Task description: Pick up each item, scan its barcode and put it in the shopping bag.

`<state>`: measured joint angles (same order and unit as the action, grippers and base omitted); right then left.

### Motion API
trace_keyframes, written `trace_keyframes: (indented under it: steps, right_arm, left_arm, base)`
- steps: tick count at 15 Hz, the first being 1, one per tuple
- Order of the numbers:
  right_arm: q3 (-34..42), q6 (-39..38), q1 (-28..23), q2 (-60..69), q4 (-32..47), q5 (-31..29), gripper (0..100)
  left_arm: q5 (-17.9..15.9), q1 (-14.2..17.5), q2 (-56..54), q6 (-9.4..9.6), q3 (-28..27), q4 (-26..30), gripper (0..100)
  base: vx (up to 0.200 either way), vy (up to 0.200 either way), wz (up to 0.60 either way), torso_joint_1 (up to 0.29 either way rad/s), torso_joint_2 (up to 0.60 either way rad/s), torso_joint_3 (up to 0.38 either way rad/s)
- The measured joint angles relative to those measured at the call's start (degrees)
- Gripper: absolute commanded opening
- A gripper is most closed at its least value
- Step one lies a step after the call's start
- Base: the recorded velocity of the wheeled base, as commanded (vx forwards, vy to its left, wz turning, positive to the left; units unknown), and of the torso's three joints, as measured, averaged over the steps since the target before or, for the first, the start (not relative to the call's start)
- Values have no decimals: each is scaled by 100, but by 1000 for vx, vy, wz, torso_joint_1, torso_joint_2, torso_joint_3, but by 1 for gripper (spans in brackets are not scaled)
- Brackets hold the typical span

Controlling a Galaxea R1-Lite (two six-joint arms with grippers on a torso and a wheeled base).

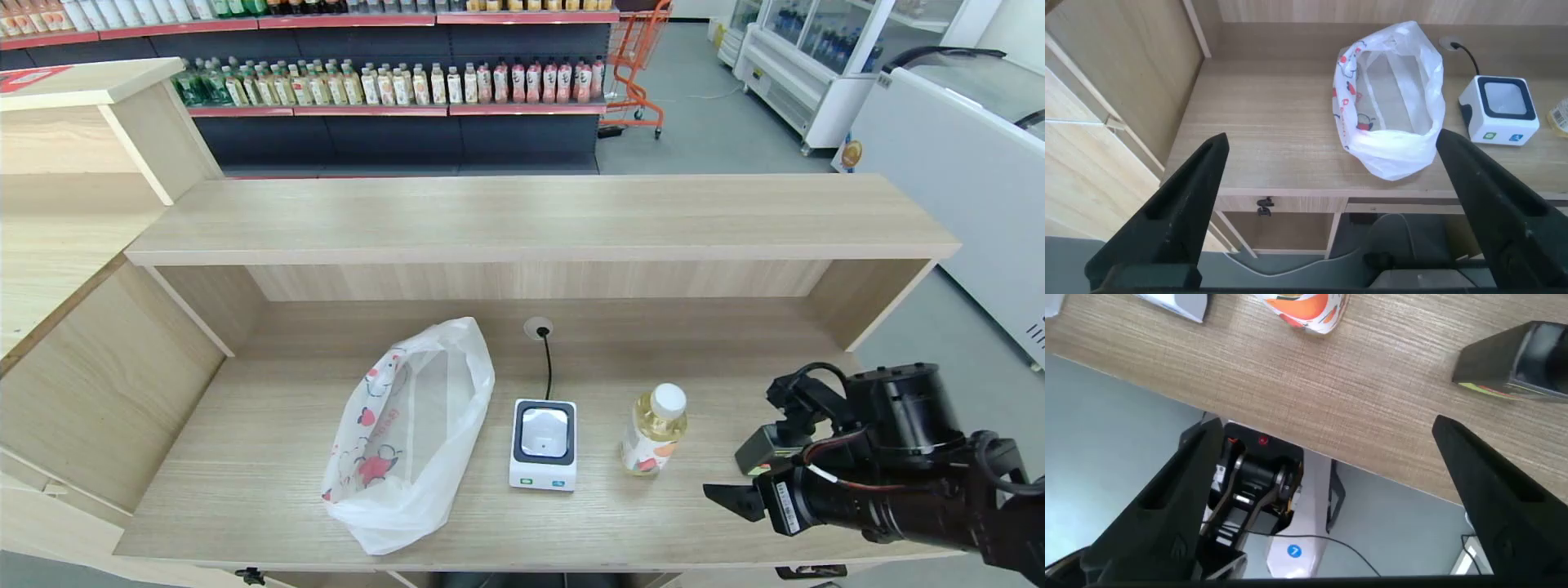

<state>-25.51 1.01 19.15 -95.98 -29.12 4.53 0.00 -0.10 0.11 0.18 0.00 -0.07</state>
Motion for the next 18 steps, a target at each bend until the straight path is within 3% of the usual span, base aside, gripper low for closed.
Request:
trace_keyframes:
  steps: [7, 13, 18]
  right_arm:
    - [-56, -221, 964, -1841, -2644, -1318, 100]
    - [-334, -77, 1315, -2927, -3794, -1925, 100]
    - [-629, 211, 1326, -3421, -4418, -1911, 100]
  left_arm:
    - [0, 0, 0, 0, 0, 0, 100]
    - [0, 0, 0, 0, 0, 0, 100]
    - [0, 0, 0, 0, 0, 0, 100]
  base:
    - [0, 0, 0, 0, 0, 0]
    - [0, 0, 0, 0, 0, 0]
    - [0, 0, 0, 0, 0, 0]
